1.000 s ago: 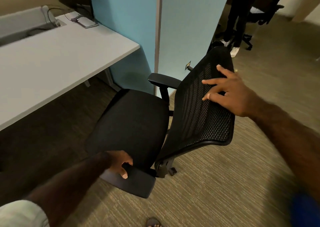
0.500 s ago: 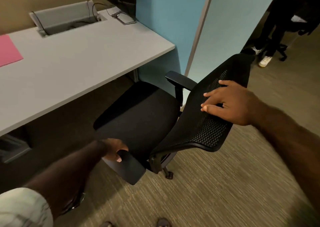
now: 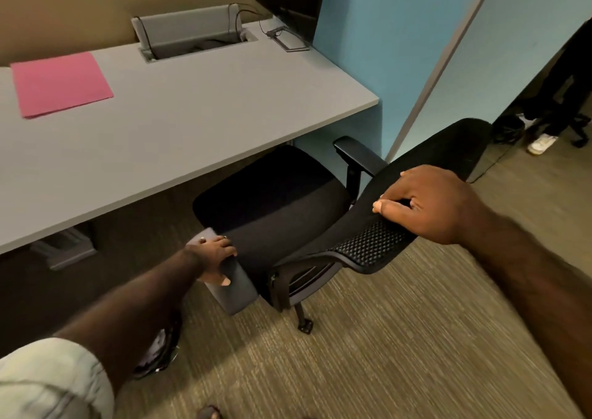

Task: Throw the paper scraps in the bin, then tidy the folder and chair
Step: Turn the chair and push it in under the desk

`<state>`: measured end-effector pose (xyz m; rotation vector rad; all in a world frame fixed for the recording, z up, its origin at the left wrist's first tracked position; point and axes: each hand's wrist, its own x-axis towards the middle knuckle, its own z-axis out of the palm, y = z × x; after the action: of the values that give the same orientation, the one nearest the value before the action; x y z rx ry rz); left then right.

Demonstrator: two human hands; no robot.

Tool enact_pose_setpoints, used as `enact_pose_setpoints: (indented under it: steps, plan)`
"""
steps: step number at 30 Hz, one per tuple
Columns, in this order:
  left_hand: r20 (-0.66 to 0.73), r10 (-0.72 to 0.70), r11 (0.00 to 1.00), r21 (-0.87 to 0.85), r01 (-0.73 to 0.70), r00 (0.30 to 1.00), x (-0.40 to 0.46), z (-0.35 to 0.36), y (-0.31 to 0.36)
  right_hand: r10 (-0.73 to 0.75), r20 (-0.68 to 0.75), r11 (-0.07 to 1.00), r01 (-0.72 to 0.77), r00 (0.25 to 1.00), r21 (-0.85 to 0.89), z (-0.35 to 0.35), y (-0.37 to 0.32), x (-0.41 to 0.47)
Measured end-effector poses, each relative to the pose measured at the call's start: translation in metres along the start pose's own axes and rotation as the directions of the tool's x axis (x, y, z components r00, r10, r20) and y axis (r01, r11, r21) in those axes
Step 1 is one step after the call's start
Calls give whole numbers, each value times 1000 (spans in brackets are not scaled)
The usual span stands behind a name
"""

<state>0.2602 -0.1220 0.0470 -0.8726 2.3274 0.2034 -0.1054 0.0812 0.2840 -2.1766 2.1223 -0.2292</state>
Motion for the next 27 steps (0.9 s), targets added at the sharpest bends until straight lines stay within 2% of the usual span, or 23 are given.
enact_pose_setpoints:
  steps: [6,15,20,27]
  plan:
    - [37,-79,997,-18,79,996,1,6,-38,-9,-10,1000,9,1000,-14,3,-27,34]
    - [40,-197,958,-204,201,980,-1,24,-93,-24,-6,999,24,1000,25,5,-70,83]
    - [27,-273,902,-341,266,962,-3,28,-113,-43,-18,999,43,999,-6,10,-88,109]
    - [3,-367,809,-493,321,930,-4,37,-124,31,-47,999,-32,998,-3,16,-106,133]
